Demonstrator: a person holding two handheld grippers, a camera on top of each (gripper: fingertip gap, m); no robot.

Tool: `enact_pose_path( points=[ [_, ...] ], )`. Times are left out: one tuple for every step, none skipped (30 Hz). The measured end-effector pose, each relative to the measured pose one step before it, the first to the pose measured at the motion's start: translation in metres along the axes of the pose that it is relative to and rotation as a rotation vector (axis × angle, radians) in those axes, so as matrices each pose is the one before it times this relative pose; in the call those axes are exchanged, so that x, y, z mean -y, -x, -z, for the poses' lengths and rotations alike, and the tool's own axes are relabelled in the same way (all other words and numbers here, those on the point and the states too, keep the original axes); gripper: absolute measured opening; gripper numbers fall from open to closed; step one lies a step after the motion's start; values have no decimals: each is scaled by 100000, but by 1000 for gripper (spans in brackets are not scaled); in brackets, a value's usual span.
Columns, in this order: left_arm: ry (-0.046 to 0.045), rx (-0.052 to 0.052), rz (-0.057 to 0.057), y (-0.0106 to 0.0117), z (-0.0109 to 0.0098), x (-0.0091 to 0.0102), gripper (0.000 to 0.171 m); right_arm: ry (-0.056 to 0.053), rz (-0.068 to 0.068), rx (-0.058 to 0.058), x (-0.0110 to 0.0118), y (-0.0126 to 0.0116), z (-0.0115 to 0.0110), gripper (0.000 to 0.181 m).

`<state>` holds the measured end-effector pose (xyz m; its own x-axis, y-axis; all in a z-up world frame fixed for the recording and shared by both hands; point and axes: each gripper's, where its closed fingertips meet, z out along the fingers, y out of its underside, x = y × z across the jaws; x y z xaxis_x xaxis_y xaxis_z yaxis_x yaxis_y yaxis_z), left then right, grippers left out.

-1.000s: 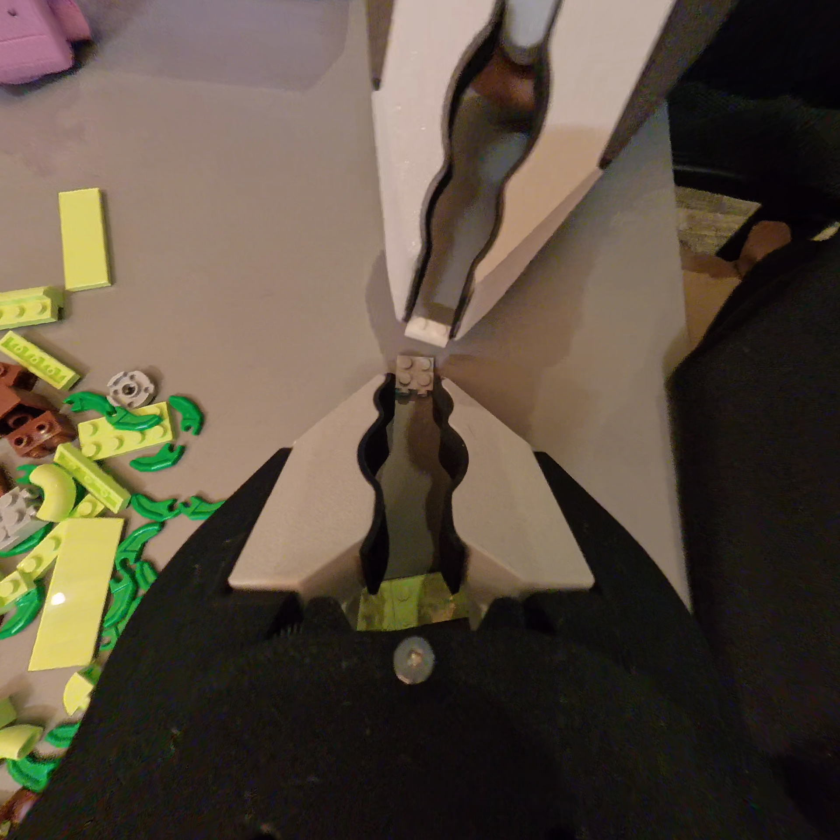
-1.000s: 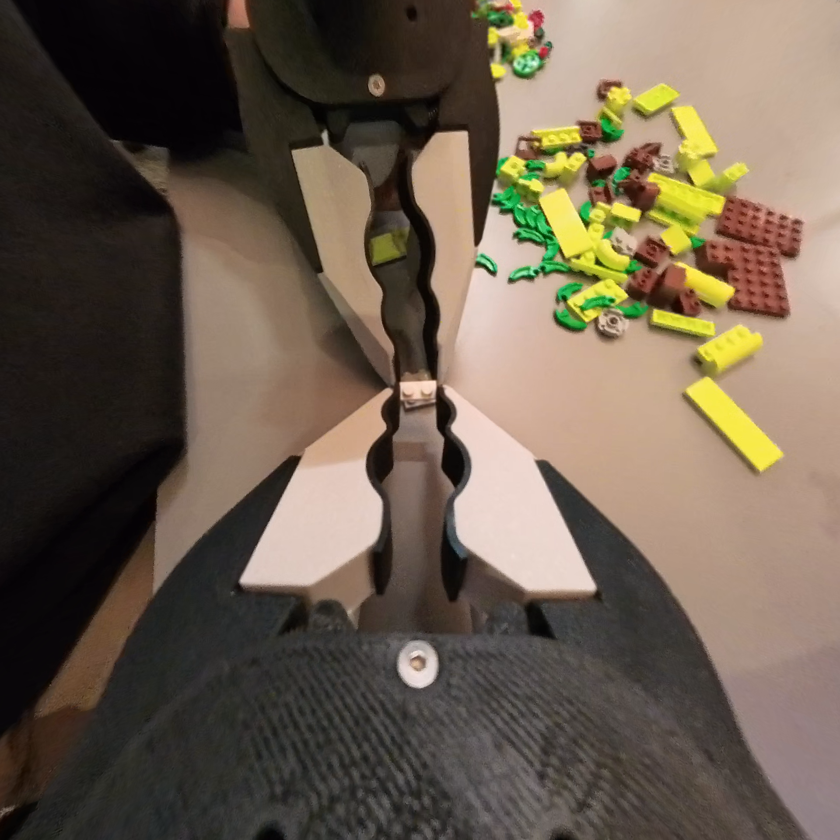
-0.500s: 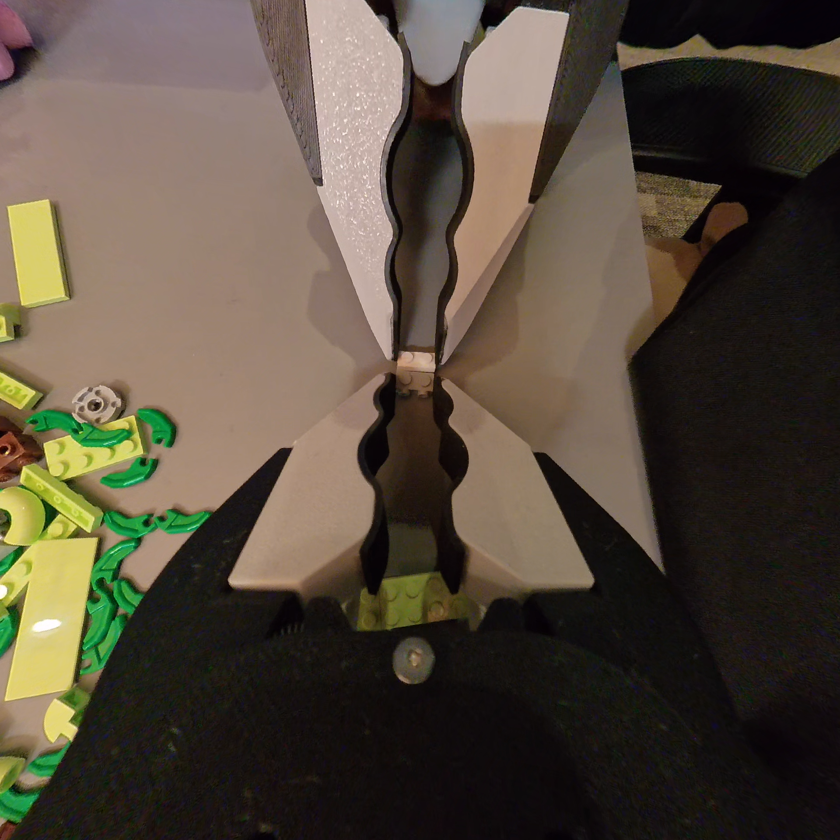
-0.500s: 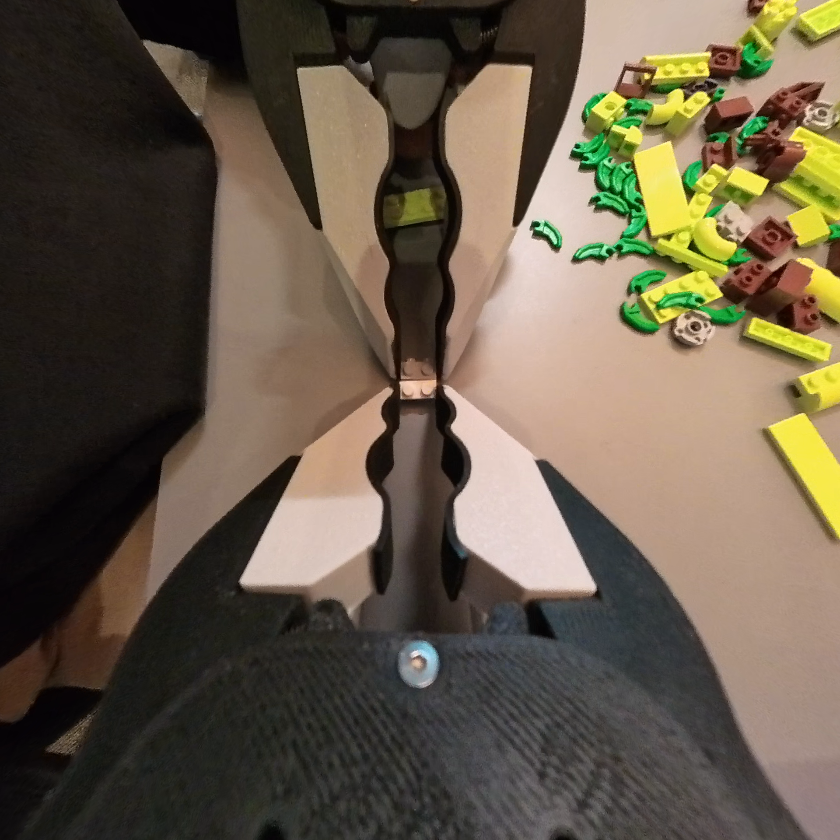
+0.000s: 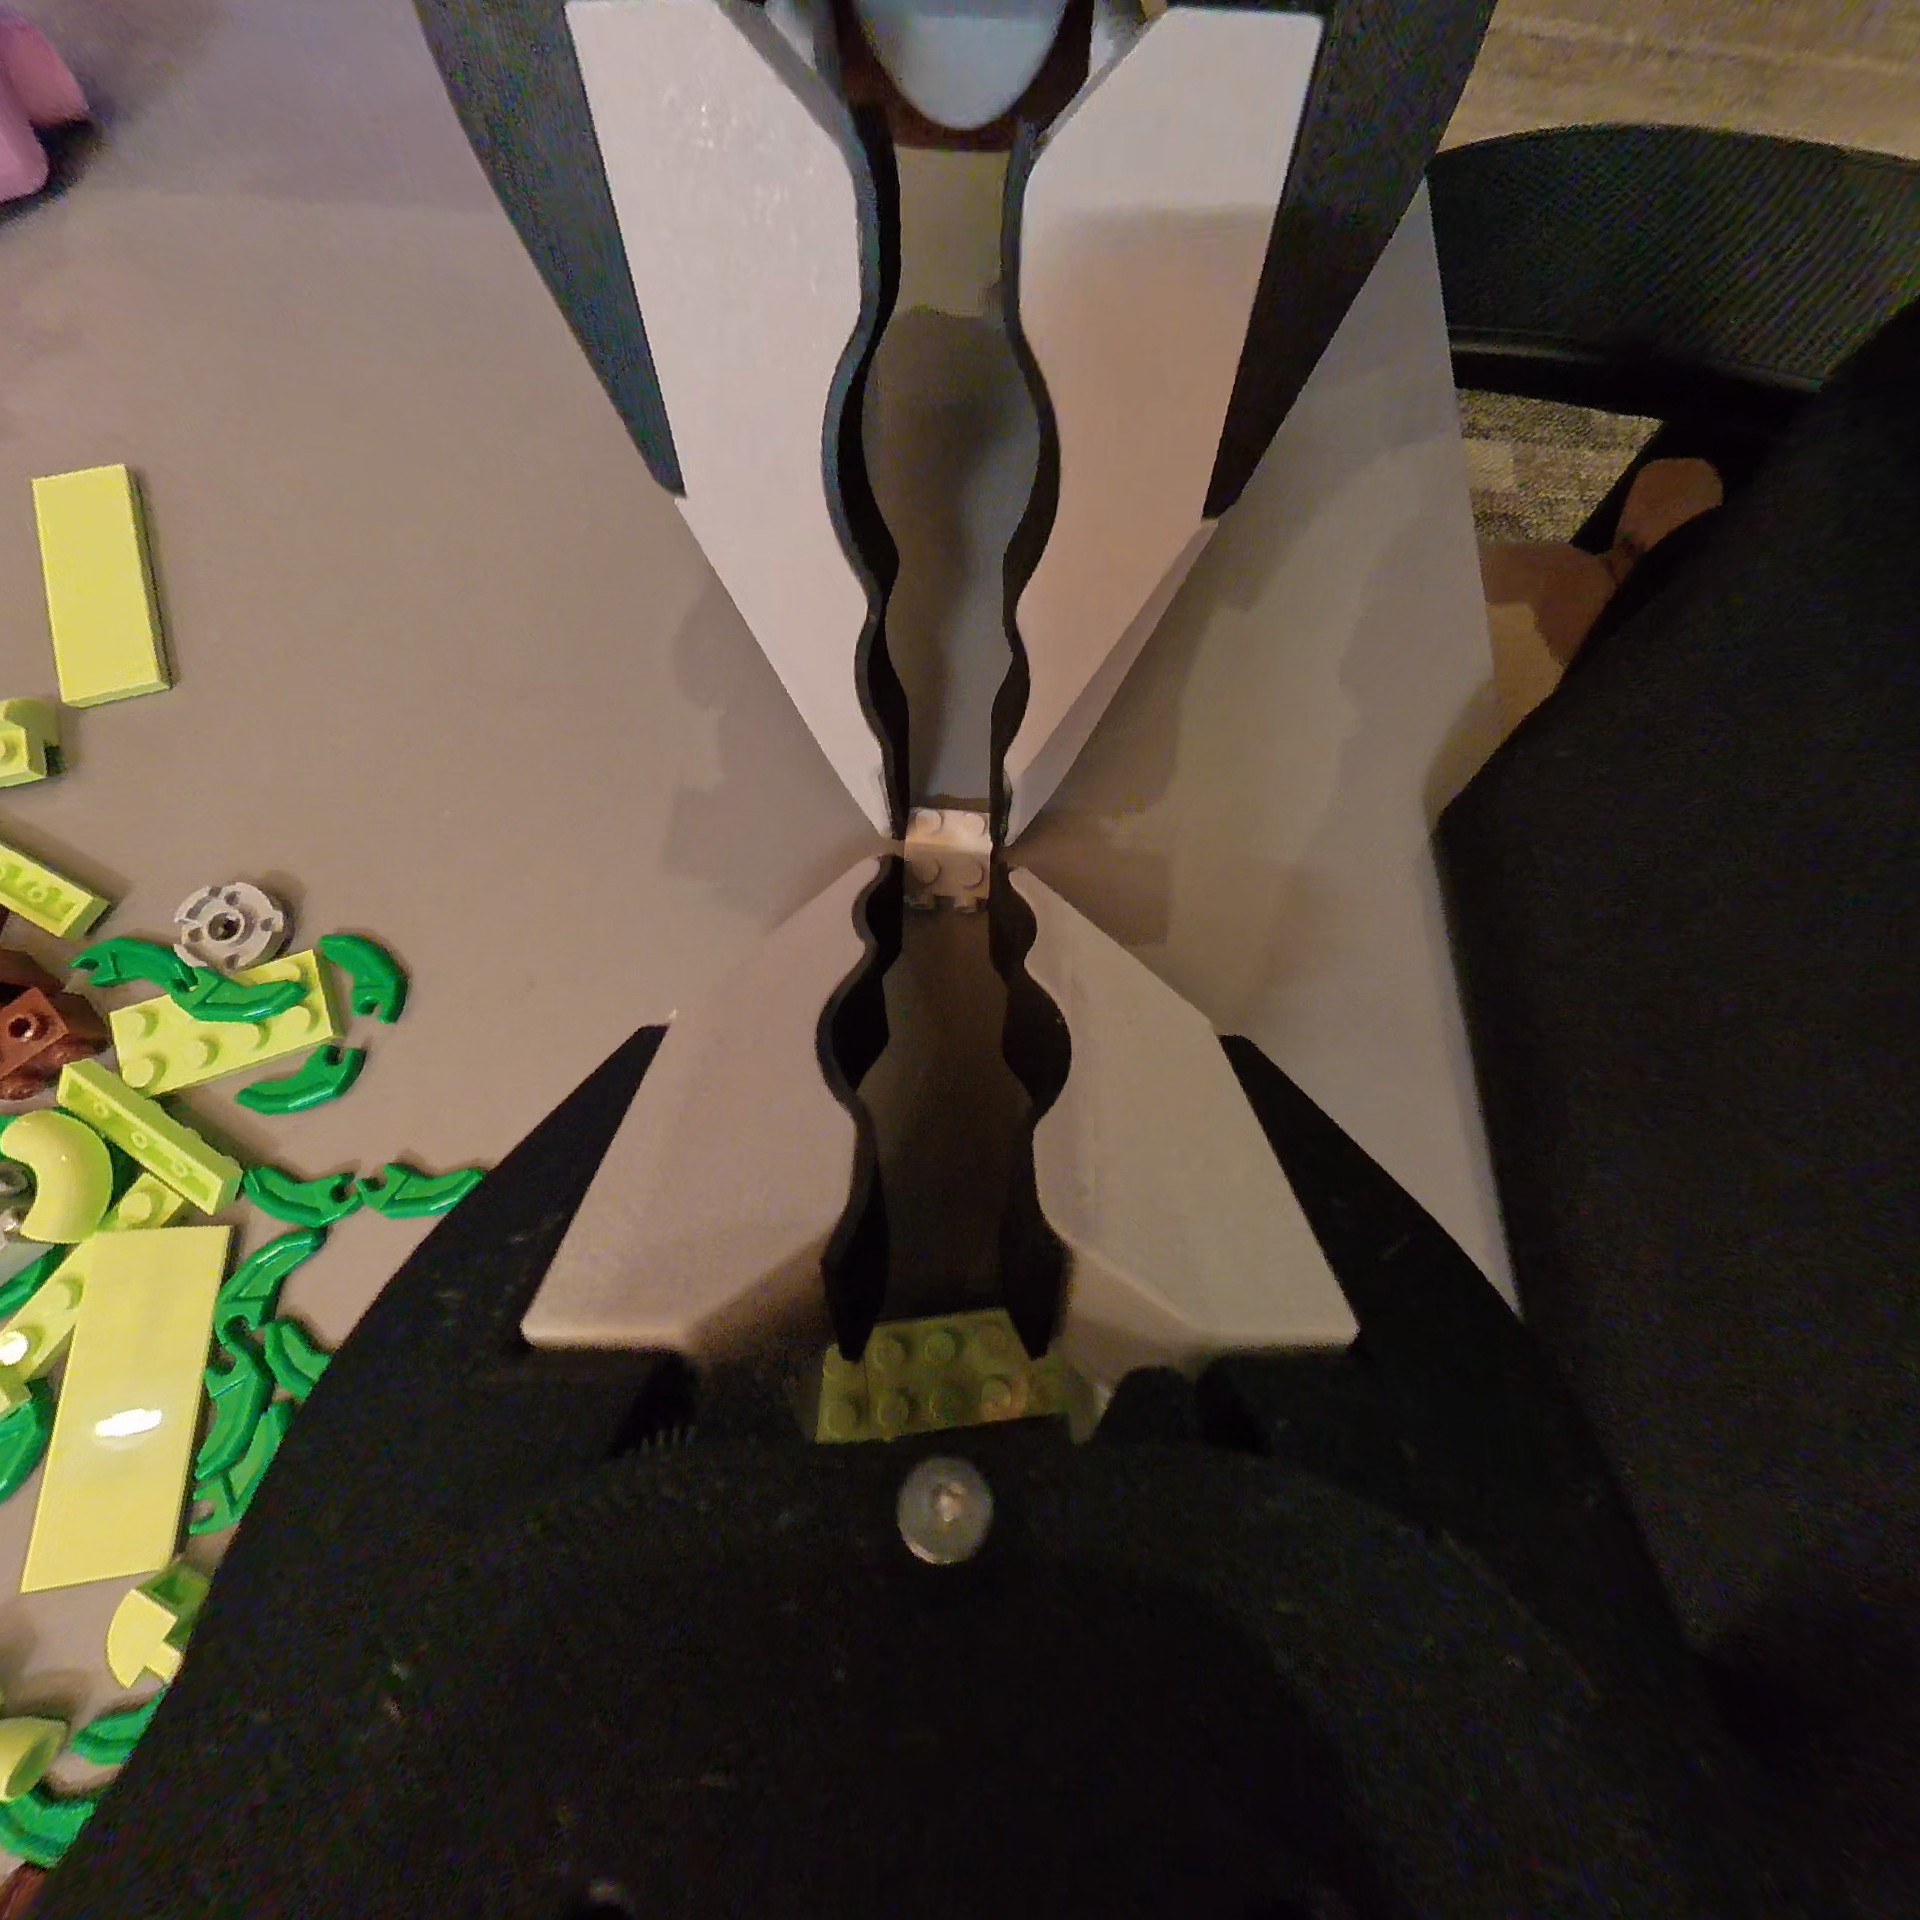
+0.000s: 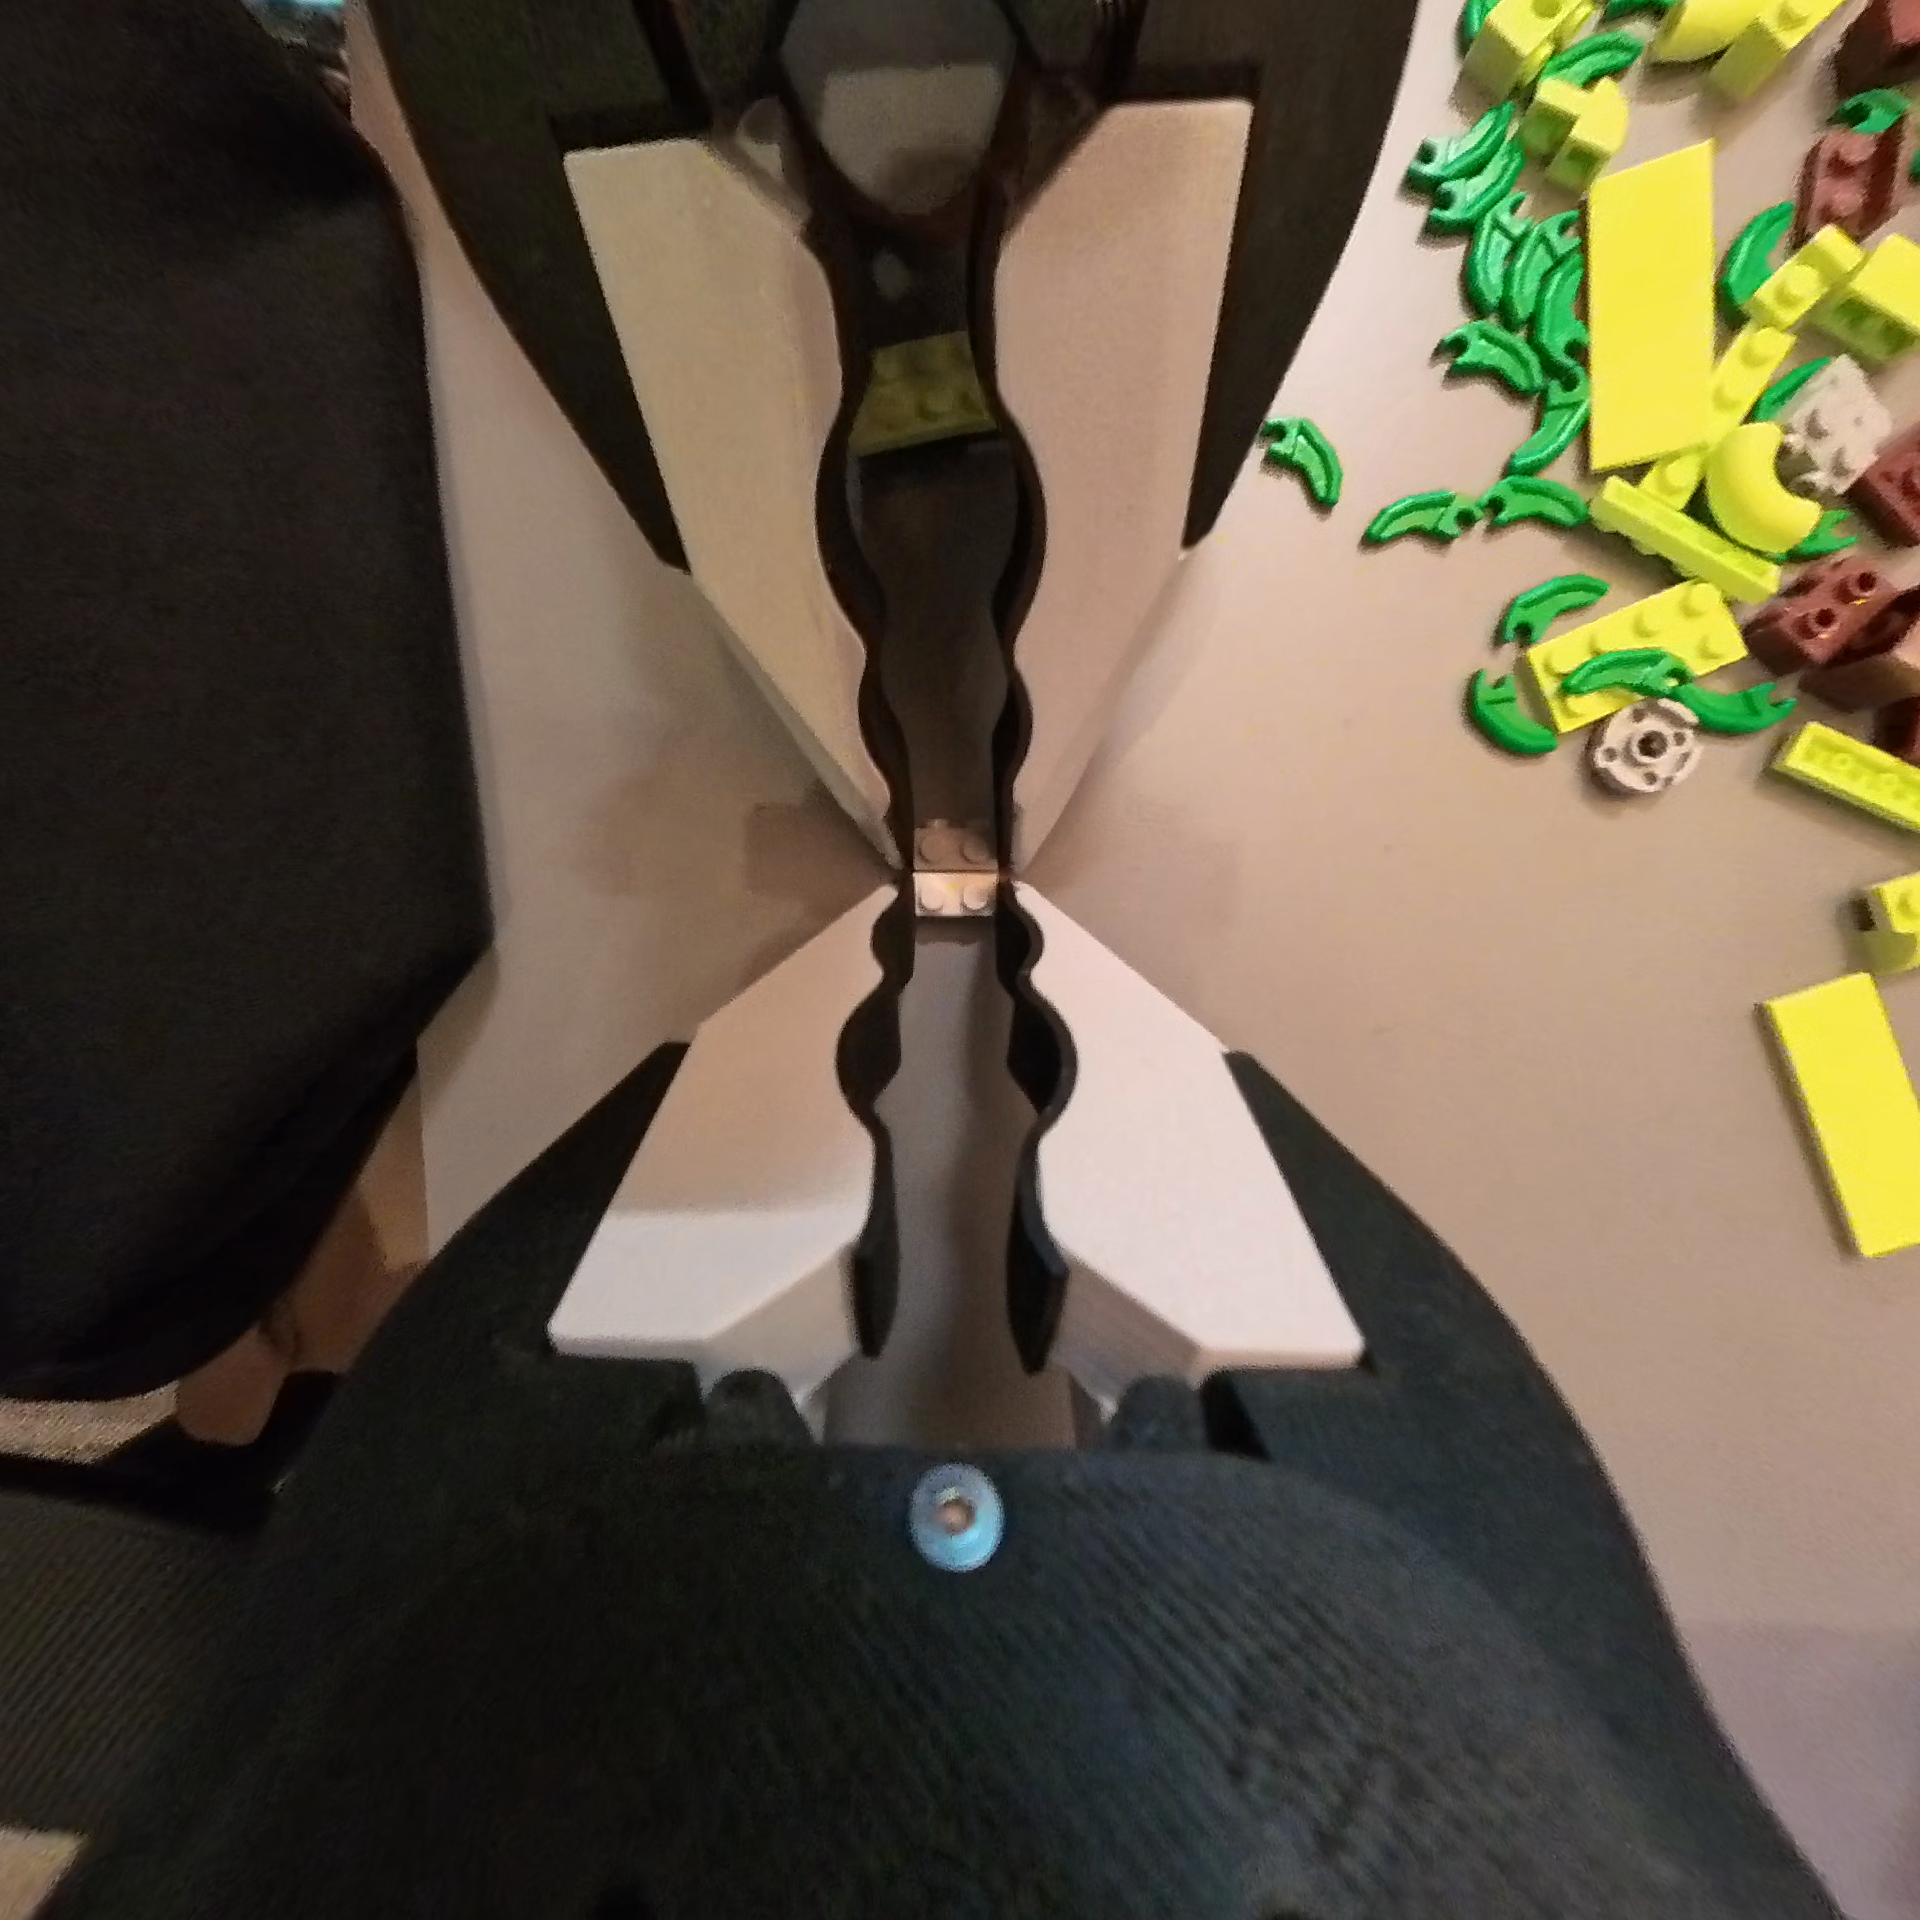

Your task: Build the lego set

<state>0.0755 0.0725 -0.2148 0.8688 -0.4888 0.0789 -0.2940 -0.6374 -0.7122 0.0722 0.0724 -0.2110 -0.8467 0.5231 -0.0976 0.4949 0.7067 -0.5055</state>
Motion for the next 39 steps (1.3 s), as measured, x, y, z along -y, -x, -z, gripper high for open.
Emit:
enact_pose_path(
  points=[
    [-62,-215,220,-6,6,3,15,1390,-522,1374,6,14,-51,13],
    [-71,-345,382,-4,11,2,15,928,-756,1876,24,44,-64,13],
    [-65,-366,439,7,4,12,15,292,-365,1690,20,29,-56,13],
    [-19,-187,233,11,7,1,15,-225,569,917,15,-4,-13,13],
    [13,141,-133,-7,0,-6,15,-462,528,22,4,-16,-1,13],
    [30,204,-206,7,2,-8,15,-668,-19,-458,12,-1,0,14],
    [77,126,-46,3,6,-28,15,-1166,-29,-874,5,-19,17,14],
    [25,60,-40,3,-2,-1,15,-1606,80,-1121,12,2,36,14],
    [35,79,-42,0,4,-9,15,-1915,-177,-1180,15,-15,15,14],
    [18,118,-87,14,-3,0,16,-2153,-434,-1086,7,-11,1,14],
    [18,90,-96,-3,-1,-3,16,-2346,-659,-868,32,-9,4,21],
    [10,32,-30,-2,-3,2,16,-2416,-920,-529,41,27,50,26],
    [7,18,-19,4,0,-1,16,-2574,-1178,-658,96,6,117,27],
    [16,-10,14,-2,-6,-9,16,-2718,-1330,-615,139,-16,171,29],
    [2,-71,85,2,8,-6,16,-2451,-1411,-281,148,34,217,31],
    [-2,-96,104,1,2,1,16,-2256,-1161,-404,160,15,232,30],
    [-9,-82,89,-4,-3,5,16,-2259,-587,-822,196,-21,241,27],
    [-7,-45,49,-1,4,-2,16,-1800,95,-504,140,58,192,20],
    [-6,-40,46,-4,-6,7,16,-1059,364,-441,64,71,107,11],
    [-5,-46,55,-2,4,-2,16,-139,384,-540,-48,38,5,5],
    [-4,-51,59,2,-2,4,16,701,390,-997,-139,-64,-66,2],
    [1,-16,21,5,4,-3,16,877,598,-1289,-153,-141,-100,0],
    [1,11,-17,-6,-4,3,16,624,626,-991,-116,-113,-115,0],
    [1,7,-7,2,0,0,16,617,268,-64,-103,-17,-134,0],
    [4,13,-8,-6,-4,2,16,840,-160,556,-128,53,-146,0],
    [-3,-6,1,-1,0,0,16,212,-240,503,-34,22,-41,0],
    [-3,-13,24,5,4,-2,16,49,-487,447,-7,-4,2,0],
    [6,8,-12,-7,-4,2,16,176,-787,437,-2,7,6,0],
    [-5,-20,20,-3,-7,-6,16,402,-741,333,-23,-7,0,0],
    [-6,-27,27,3,4,-2,16,705,-508,164,4,-3,-6,0],
    [-6,-50,50,-6,-6,7,16,969,-245,5,3,-3,3,0],
    [-14,-89,96,3,1,3,16,1167,-266,-13,-3,-7,1,0],
    [-12,-93,105,2,1,3,16,1342,-336,63,1,-2,-6,0],
    [-2,-19,15,-12,-4,3,16,1404,-368,173,-1,8,-2,0],
    [1,74,-109,-4,-2,-1,16,1452,-390,210,-7,-7,-4,0],
    [3,57,-70,-1,2,-4,16,1336,-491,176,6,3,-7,0],
    [-5,-15,23,1,-6,7,16,1195,-696,253,4,-4,-3,0],
    [-12,-22,28,-5,-1,2,15,1048,-1002,350,8,-10,-4,0],
    [-4,-11,9,-2,0,1,15,918,-1119,404,6,1,-6,0]
  ],
)
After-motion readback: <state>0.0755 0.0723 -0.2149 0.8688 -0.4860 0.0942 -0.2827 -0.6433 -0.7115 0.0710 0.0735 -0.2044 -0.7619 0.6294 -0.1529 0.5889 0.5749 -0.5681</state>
